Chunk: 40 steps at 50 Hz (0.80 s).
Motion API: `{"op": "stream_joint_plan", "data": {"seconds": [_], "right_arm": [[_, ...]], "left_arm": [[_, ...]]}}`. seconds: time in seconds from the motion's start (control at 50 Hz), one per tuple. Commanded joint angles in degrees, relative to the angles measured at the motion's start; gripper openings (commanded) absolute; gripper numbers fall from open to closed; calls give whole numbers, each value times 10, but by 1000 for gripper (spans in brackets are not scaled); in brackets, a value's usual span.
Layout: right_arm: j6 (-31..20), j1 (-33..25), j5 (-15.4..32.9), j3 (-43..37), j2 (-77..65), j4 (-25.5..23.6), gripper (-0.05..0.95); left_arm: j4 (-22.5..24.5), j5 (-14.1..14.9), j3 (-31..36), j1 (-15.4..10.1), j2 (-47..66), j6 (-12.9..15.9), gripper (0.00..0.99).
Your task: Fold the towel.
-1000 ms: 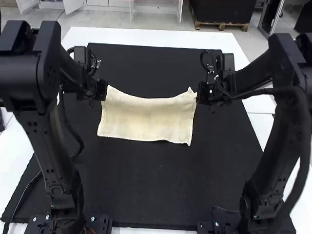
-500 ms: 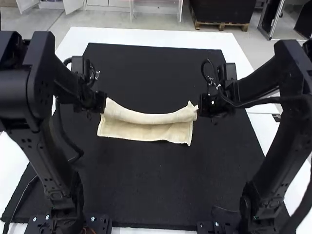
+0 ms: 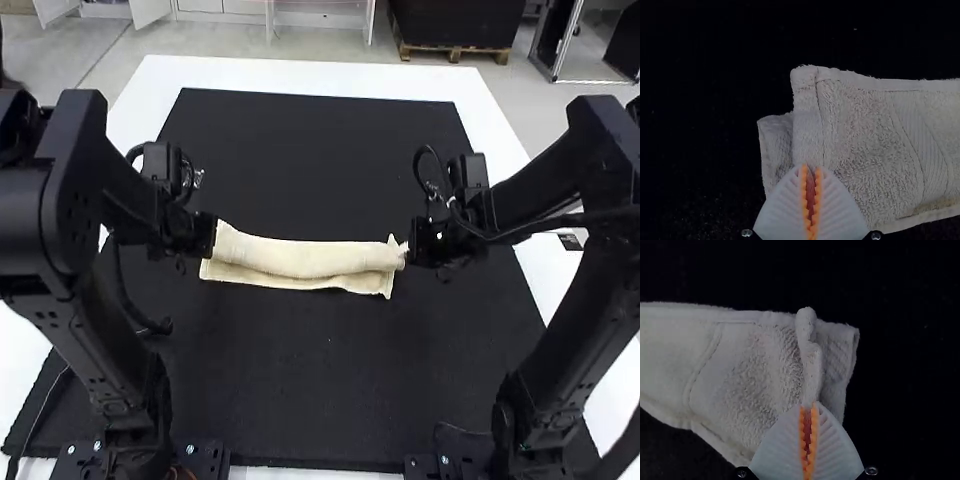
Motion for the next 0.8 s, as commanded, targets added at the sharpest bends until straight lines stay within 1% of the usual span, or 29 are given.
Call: {"op": "stream_joint_plan", "data": {"seconds": [0.0, 0.14, 0.18, 0.2, 0.22, 0.24, 0.28, 0.32, 0.34, 0.38, 0.4, 0.44, 0.46, 0.48, 0.5, 0.54, 0.62, 0.68, 0.72, 0.78], "right_arm": [[2, -5, -19, -10, -17, 10, -15], [-5, -5, -22, -24, -16, 26, 11], [-7, -5, -20, -29, -16, 32, 36], [-7, -5, -20, -31, -16, 36, 48], [-7, -5, -21, -33, -16, 38, 69], [-7, -6, -21, -35, -16, 39, 115], [-8, -7, -21, -37, -16, 40, 202], [-8, -8, -22, -38, -16, 41, 338], [-8, -8, -22, -38, -16, 42, 389], [-9, -8, -21, -38, -16, 42, 479], [-10, -8, -21, -38, -16, 42, 526], [-12, -8, -22, -38, -16, 43, 633], [-12, -8, -22, -38, -16, 43, 667], [-12, -8, -22, -38, -15, 43, 707], [-12, -8, -22, -38, -16, 43, 756], [-12, -8, -22, -38, -16, 43, 839], [-11, -8, -26, -38, -16, 47, 892], [-10, -8, -28, -38, -15, 53, 902], [-9, -8, -31, -38, -15, 56, 902], [-8, -5, -32, -37, -14, 57, 902]], "left_arm": [[19, -12, -21, 6, -13, 9, 25], [58, -27, -50, 6, -12, 15, 26], [65, -32, -56, 6, -12, 16, 54], [69, -35, -58, 6, -12, 16, 89], [70, -35, -62, 6, -12, 15, 170], [72, -35, -62, 6, -12, 16, 228], [74, -36, -67, 6, -12, 16, 313], [75, -38, -69, 6, -12, 15, 443], [75, -41, -70, 6, -12, 15, 502], [75, -41, -72, 6, -12, 15, 572], [75, -42, -75, 6, -12, 14, 626], [75, -42, -76, 6, -12, 15, 769], [75, -43, -76, 7, -12, 15, 879], [75, -48, -78, 8, -12, 15, 962], [75, -50, -78, 8, -12, 15, 989], [75, -53, -78, 11, -12, 14, 987], [75, -56, -78, 23, -13, 12, 985], [77, -53, -78, 37, -14, 11, 984], [85, -41, -78, 48, -16, 11, 984], [94, -31, -77, 65, -22, 8, 982]]}}
